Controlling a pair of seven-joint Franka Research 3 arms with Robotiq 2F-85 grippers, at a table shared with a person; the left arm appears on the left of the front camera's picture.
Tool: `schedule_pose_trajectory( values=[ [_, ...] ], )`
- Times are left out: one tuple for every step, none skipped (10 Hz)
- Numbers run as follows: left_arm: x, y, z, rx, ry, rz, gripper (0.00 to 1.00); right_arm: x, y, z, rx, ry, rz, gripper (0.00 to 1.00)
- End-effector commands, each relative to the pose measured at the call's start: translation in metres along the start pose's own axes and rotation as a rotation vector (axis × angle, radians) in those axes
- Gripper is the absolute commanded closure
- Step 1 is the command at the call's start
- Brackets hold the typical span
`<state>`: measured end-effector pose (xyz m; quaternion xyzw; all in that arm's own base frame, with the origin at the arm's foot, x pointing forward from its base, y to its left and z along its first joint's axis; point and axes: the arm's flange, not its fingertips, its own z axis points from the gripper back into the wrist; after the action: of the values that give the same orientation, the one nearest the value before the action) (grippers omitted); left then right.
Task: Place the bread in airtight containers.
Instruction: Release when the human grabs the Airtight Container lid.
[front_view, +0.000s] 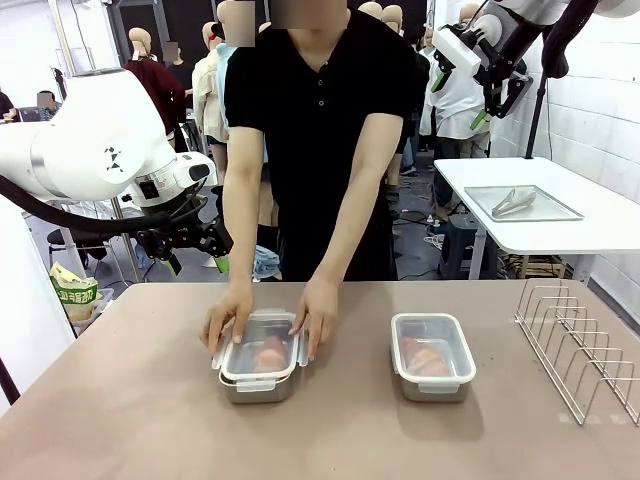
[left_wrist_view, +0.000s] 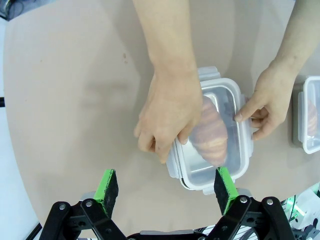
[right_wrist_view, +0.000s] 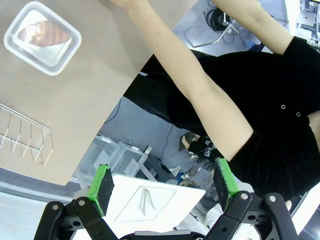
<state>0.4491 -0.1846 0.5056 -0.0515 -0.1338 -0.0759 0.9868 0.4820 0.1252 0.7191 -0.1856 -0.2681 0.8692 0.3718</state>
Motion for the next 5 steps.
schedule_pose_trajectory(
  values=[
    [0.0016, 0.0017, 0.0005, 0.008, -0.003, 0.010, 0.00, -0.0002, 0.0000, 0.0002, -0.001, 0.001, -0.001, 0.00],
    [0.0016, 0.0017, 0.0005, 0.008, -0.003, 0.010, 0.00, -0.0002, 0.0000, 0.0002, -0.001, 0.001, -0.001, 0.00],
    [0.0016, 0.0017, 0.0005, 0.008, -0.003, 0.010, 0.00, -0.0002, 0.0000, 0.0002, -0.001, 0.001, -0.001, 0.00],
    [0.0016, 0.0017, 0.0005, 0.008, -0.003, 0.010, 0.00, -0.0002, 0.0000, 0.0002, -0.001, 0.001, -0.001, 0.00],
    [0.0016, 0.0017, 0.0005, 0.008, -0.003, 0.010, 0.00, -0.0002, 0.0000, 0.0002, -0.001, 0.001, -0.001, 0.00]
  ],
)
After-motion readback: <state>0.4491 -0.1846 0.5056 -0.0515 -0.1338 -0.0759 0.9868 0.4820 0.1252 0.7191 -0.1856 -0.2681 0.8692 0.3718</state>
